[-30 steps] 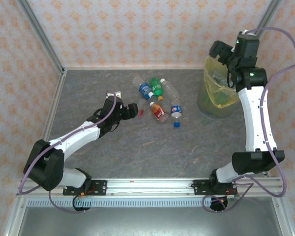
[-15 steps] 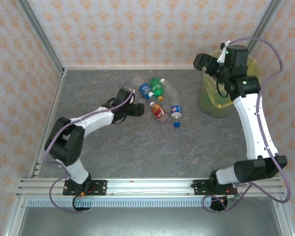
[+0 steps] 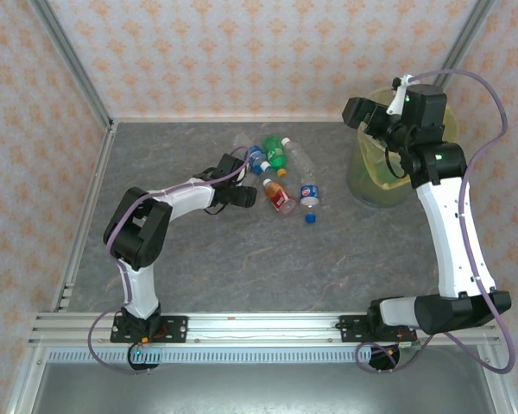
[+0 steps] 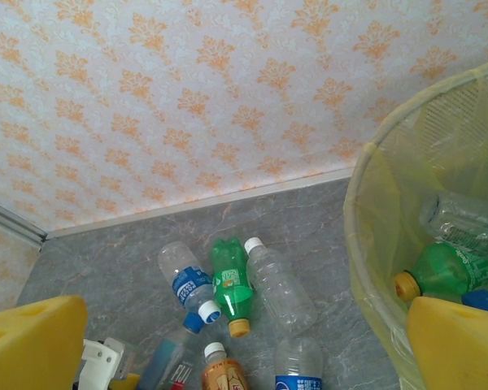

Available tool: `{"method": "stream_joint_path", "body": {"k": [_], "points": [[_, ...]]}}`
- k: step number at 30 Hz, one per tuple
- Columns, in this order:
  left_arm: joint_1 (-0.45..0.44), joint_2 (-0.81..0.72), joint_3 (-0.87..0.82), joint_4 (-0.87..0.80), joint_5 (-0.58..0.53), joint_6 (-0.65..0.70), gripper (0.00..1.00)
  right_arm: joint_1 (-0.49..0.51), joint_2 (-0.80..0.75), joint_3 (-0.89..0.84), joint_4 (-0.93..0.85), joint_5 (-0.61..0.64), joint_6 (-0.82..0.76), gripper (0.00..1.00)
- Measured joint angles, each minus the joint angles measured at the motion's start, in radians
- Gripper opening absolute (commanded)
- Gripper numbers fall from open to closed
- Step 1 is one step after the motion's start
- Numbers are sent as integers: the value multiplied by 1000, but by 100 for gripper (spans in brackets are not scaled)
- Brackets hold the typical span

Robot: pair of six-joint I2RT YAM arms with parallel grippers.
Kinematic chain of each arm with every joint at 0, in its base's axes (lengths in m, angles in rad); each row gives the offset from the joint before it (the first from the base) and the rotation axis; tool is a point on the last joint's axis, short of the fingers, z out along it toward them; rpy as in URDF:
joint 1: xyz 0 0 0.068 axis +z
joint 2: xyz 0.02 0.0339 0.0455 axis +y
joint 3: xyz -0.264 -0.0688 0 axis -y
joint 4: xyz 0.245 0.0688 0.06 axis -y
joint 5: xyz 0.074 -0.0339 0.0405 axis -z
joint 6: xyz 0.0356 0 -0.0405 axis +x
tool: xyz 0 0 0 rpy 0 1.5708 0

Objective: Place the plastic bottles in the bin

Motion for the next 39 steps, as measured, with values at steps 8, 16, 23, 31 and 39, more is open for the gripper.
{"method": "stream_joint_path", "body": {"k": [8,16,23,31,39], "points": [[0,20,-6,5,0,9,49,0,0,0,0,-8,1,100],[0,-132,-128,56,16,-45,48,2,3,1,0,-58,33,100],[-37,-290,-160,150,24,-106,49,28,11,-12,36,-113,61,100],[-114,-430,-172,263,50,-172,51,30,0,-124,144,-189,154,100],[-169,-462,-140,311,96,-202,51,30,0,-162,232,-293,245,77]]}}
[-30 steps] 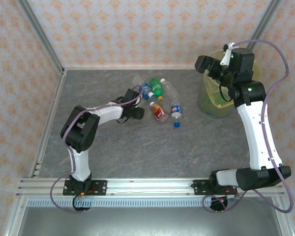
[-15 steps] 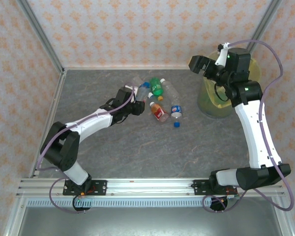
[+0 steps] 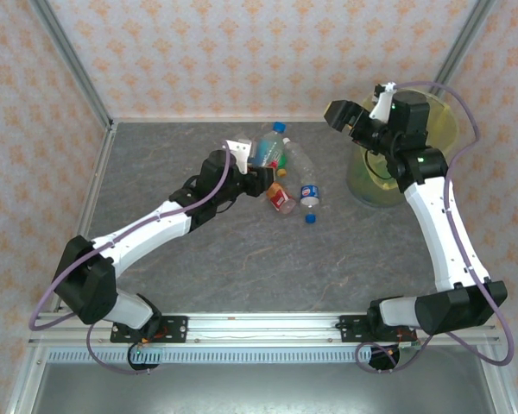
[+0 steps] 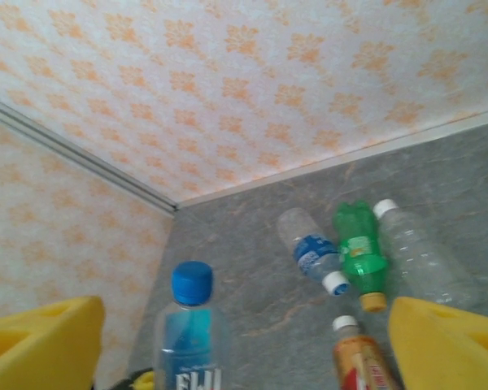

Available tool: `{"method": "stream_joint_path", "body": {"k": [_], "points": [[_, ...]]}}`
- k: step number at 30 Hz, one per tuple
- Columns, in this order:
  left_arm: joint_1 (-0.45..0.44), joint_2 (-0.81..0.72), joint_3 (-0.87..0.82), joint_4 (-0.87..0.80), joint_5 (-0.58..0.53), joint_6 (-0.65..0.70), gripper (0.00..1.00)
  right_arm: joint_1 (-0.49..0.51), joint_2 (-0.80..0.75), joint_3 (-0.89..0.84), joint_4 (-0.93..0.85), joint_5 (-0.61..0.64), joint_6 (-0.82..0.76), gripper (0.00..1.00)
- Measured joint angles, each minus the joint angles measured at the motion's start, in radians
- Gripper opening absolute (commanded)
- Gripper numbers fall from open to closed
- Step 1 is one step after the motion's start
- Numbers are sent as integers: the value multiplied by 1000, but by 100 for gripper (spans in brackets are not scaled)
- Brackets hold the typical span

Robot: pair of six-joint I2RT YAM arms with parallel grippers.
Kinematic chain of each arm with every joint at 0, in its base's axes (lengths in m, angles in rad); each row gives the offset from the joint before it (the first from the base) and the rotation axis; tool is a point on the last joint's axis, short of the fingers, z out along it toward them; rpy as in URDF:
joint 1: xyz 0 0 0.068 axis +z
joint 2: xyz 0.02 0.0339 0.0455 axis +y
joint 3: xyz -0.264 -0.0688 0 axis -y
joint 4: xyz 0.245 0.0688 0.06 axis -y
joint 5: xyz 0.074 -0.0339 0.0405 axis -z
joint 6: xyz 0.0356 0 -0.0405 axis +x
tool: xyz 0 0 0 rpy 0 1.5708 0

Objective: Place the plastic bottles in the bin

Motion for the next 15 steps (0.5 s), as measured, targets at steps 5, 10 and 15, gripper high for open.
{"method": "stream_joint_path", "body": {"k": [5,10,15], "points": [[-30,0,53,6,35,-7,51,16,16,7,8,-52,15,65],[-43,0,69,22,61,-7,51,93,67,25,0,-77,8,59],[-63,0,70,22,66,-6,51,135,97,29,-6,-94,7,56]]}}
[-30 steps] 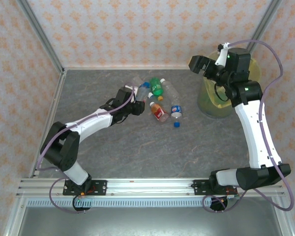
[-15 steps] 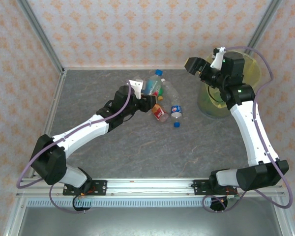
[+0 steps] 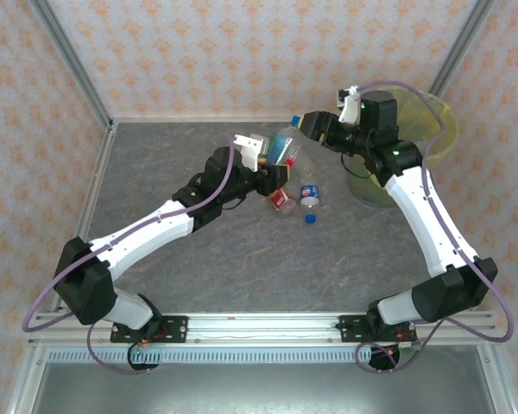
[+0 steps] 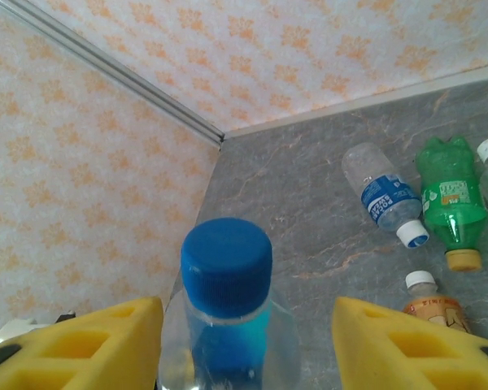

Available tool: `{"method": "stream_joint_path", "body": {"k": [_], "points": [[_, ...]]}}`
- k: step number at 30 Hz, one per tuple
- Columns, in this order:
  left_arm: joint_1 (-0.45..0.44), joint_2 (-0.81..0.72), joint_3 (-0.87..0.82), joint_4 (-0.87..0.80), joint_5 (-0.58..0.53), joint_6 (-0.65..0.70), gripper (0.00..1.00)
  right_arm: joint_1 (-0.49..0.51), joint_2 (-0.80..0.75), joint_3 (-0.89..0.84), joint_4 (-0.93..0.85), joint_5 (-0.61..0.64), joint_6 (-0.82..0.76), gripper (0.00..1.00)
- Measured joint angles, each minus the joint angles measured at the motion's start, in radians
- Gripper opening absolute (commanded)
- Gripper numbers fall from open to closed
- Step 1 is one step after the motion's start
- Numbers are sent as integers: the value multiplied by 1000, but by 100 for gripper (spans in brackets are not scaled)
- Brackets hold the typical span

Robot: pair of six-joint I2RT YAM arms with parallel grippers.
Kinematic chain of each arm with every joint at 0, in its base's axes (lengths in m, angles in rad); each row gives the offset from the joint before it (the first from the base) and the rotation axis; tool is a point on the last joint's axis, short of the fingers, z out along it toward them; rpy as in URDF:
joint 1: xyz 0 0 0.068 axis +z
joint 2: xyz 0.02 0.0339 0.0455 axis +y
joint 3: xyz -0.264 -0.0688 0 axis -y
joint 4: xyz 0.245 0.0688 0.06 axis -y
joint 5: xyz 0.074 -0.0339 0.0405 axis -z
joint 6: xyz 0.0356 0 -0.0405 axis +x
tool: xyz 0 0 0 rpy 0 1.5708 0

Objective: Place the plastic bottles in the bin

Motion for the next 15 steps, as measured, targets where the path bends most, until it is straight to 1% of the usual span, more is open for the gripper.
{"method": "stream_joint_path", "body": {"k": [2,6,8,11,15], "points": [[-8,0,0,-1,3,0,51,3,9,5,0,-3,1,51],[-20,0,0,-2,11,11,51,5,20,13,0,-8,4,48],[-26,0,0,-4,14,15,50,5,21,13,0,-8,4,43],[-29,0,0,-4,20,19,50,5,21,13,0,-11,8,41],[-35,0,0,-8,21,26,50,6,22,13,-1,-11,10,34]]}}
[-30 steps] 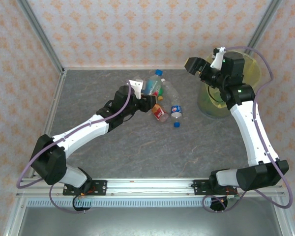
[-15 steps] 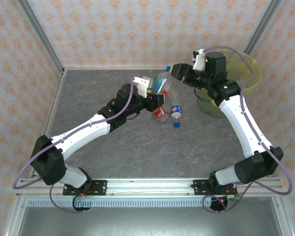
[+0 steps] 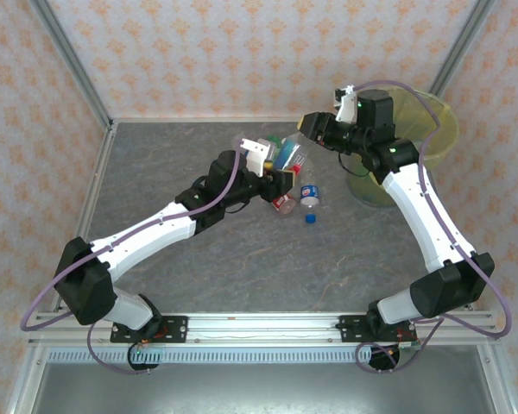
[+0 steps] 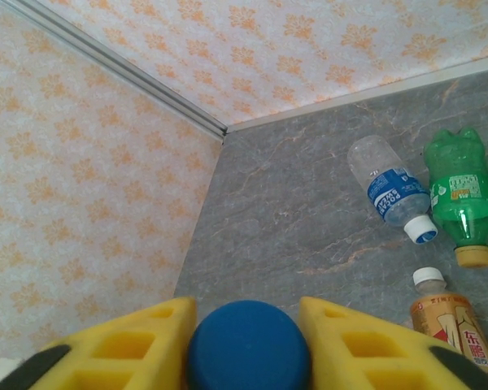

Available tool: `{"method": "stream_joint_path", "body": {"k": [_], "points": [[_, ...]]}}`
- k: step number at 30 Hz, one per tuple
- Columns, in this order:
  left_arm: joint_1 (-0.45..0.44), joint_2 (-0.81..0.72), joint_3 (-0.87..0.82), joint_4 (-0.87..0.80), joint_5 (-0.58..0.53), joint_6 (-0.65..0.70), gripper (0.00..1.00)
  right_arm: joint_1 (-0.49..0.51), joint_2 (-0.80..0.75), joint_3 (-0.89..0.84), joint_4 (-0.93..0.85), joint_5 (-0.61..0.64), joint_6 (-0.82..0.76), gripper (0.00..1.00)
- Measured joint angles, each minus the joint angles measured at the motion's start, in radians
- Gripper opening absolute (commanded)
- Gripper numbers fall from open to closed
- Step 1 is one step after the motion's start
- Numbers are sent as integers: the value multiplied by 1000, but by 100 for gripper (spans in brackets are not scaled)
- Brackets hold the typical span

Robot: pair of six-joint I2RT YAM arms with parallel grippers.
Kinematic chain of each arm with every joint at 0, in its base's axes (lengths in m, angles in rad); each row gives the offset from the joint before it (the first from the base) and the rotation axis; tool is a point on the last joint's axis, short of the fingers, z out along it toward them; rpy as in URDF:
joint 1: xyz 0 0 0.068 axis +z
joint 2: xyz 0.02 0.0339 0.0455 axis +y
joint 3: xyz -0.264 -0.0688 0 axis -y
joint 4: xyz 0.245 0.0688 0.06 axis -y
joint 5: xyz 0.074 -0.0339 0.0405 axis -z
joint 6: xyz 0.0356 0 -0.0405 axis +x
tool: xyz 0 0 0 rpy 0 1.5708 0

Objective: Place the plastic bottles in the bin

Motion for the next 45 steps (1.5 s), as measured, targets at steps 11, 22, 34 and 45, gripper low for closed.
{"method": "stream_joint_path", "body": {"k": [11,22,34,45], "points": [[-4,0,12,-31,-1,16,73,1,0,0,-7,1,-2,20],[-10,-72,10,-48,-109,15,99,-47,-23,18,-23,79,2,18],[32,-205,-92,-40,-204,-11,99,-373,-95,122,-59,281,54,20],[59,-271,-180,-28,-204,-54,99,-428,-134,134,-83,721,-31,21]]}}
